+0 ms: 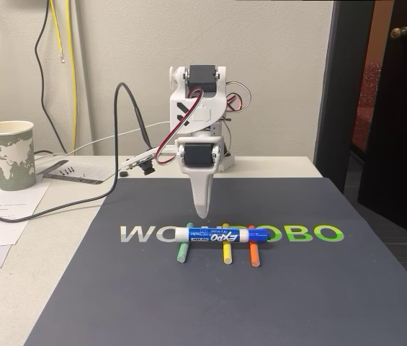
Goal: Pick up the blue marker.
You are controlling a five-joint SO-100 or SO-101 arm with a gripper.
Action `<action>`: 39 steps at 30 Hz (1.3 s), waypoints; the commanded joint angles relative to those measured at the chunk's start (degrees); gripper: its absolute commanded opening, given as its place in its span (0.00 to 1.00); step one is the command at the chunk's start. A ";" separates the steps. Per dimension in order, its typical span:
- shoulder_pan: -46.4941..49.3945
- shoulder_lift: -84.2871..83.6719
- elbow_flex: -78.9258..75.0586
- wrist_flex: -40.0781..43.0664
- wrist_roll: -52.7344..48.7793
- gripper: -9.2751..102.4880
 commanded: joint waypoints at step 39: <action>-0.09 0.44 0.00 -3.60 0.35 0.24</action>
